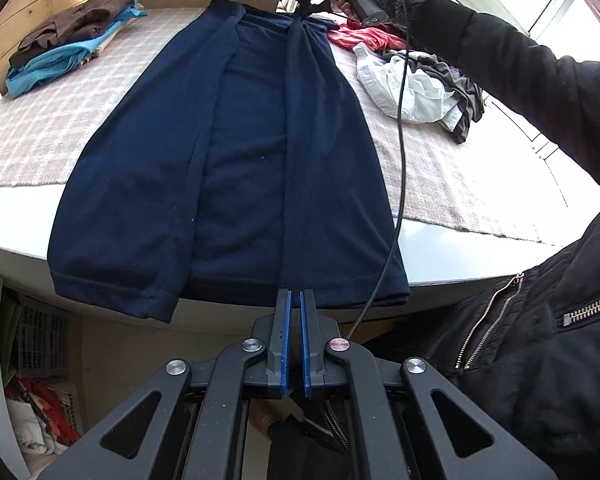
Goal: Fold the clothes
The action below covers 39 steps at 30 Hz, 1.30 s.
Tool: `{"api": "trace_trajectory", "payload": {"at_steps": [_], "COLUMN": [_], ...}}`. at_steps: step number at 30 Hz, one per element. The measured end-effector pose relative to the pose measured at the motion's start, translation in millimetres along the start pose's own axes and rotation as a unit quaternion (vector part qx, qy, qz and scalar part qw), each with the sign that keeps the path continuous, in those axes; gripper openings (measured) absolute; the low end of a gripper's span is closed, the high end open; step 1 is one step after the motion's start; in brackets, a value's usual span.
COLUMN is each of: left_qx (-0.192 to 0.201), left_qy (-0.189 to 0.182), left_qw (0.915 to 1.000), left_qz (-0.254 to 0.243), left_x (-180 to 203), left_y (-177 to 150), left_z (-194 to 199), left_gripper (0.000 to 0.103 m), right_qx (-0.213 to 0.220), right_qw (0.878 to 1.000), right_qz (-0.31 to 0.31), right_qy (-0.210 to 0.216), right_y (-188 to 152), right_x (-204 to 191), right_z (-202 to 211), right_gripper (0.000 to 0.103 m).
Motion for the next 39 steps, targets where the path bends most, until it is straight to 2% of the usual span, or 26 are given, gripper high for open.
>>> {"api": "trace_trajectory", "payload": {"at_steps": [2, 4, 5, 7, 10, 11, 13, 16, 19, 23, 28, 32, 34, 35, 36, 38, 39], "left_qx": [-0.013, -0.015, -0.012, -0.013, -0.021, -0.024, -0.030, -0.031, -0.031, -0.031, -0.030, -0.025, -0.023, -0.023, -0.021, -0.016, -0.014], "left_qy": [-0.008, -0.028, -0.037, -0.041, -0.033, -0.029, -0.025, -0.033, -0.031, -0.030, -0.031, -0.037, -0.037, -0.036, -0.037, -0.046, -0.050], "left_qw": [0.9998, 0.9994, 0.9991, 0.9990, 0.9992, 0.9992, 0.9992, 0.9990, 0.9989, 0.9987, 0.9982, 0.9980, 0.9980, 0.9980, 0.9979, 0.9974, 0.9971], "left_qz": [0.008, 0.012, 0.014, 0.012, 0.010, 0.010, 0.006, -0.004, -0.015, -0.025, -0.042, -0.043, -0.045, -0.046, -0.048, -0.054, -0.056], "left_x": [-4.5, -2.6, -0.8, 0.8, -2.2, -3.1, -3.4, 0.6, 3.0, 4.8, 2.8, 2.9, 2.6, 1.6, 0.4, -1.2, -2.0], "left_y": [0.4, 3.6, 6.5, 10.0, 12.9, 13.5, 14.4, 18.5, 21.7, 26.9, 23.0, 23.7, 22.1, 20.6, 18.4, 13.8, 11.4], "left_z": [-13.8, -18.5, -18.6, -20.3, -26.1, -28.3, -33.3, -37.6, -39.4, -41.9, -41.9, -43.2, -42.9, -42.1, -40.4, -36.5, -34.5], "left_gripper": [0.000, 0.001, 0.001, 0.009, 0.020, 0.021, 0.022, 0.025, 0.028, 0.028, 0.030, 0.030, 0.030, 0.030, 0.027, 0.023, 0.011], "right_qx": [-0.022, -0.037, -0.044, -0.046, -0.031, -0.039, -0.077, -0.122, -0.140, -0.167, -0.182, -0.176, -0.171, -0.169, -0.173, -0.176, -0.175], "right_qw": [1.000, 0.999, 0.999, 0.998, 0.991, 0.990, 0.986, 0.978, 0.974, 0.971, 0.970, 0.970, 0.969, 0.968, 0.970, 0.972, 0.972], "right_qz": [0.006, 0.011, 0.014, 0.024, 0.068, 0.089, 0.124, 0.149, 0.156, 0.142, 0.126, 0.127, 0.138, 0.141, 0.135, 0.128, 0.127], "right_qy": [-0.001, -0.007, -0.011, -0.036, -0.107, -0.101, -0.074, -0.078, -0.093, -0.091, -0.099, -0.110, -0.117, -0.119, -0.108, -0.094, -0.089], "right_y": [-3.7, -8.0, -10.3, -16.8, -39.8, -53.1, -83.6, -115.7, -126.6, -132.4, -137.3, -140.9, -142.2, -142.9, -143.3, -140.8, -138.7], "right_x": [-1.2, -3.1, -4.2, -7.4, -20.6, -30.9, -53.0, -76.6, -90.7, -96.9, -94.5, -95.3, -96.1, -96.2, -94.7, -88.7, -85.0], "right_z": [-8.9, -11.7, -12.0, -0.5, 27.5, 31.1, 25.1, 3.7, -12.4, -24.4, -33.3, -32.1, -29.5, -28.2, -26.9, -24.1, -22.5], "right_gripper": [0.004, 0.013, 0.025, 0.026, 0.032, 0.036, 0.038, 0.038, 0.038, 0.038, 0.038, 0.037, 0.026, 0.013, 0.007, 0.006, 0.006]}}
Point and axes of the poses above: each gripper's, at about its wrist camera, not at the fingertips, and z roughly against the way its jaws point, x to its right, y to its top, the point moved 7 cm from there along -z, roughly the way its jaws point, and after that the axes turned 15 degrees about -x, right-handed, at the moved point
